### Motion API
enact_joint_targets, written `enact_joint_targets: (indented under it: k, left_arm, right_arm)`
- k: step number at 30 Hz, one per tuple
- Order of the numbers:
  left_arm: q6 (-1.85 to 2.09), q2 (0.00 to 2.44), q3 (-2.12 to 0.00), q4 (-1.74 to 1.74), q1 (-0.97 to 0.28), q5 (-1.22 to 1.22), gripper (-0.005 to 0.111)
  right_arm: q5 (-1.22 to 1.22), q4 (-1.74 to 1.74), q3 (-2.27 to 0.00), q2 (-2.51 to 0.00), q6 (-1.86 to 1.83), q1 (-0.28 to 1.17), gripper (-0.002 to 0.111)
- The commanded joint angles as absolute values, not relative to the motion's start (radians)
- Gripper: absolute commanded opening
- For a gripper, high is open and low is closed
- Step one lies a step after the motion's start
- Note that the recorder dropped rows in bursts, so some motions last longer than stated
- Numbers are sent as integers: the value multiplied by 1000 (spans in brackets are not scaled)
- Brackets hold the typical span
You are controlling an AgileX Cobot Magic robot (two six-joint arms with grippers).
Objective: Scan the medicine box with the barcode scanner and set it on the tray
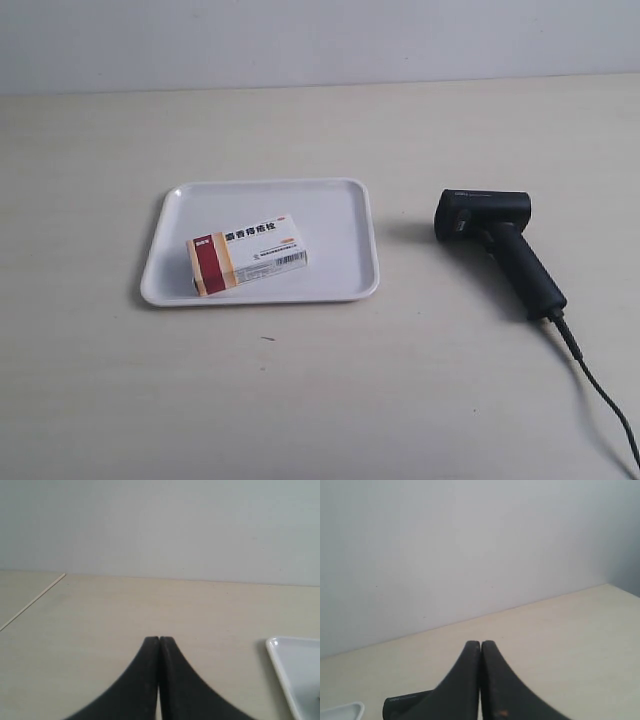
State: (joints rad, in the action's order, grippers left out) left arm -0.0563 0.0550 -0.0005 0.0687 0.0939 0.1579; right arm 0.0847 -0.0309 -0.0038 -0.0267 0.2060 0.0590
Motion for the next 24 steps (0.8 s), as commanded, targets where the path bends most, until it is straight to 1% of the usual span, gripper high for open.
enact_joint_targets:
  k: [1,24]
  left_arm:
    - [-52,52,0,66,93,155,2]
    - [-52,52,0,66,93,155,2]
  right_arm:
    - [126,-15,0,0,175,59,0]
    - [134,-15,0,0,175,59,0]
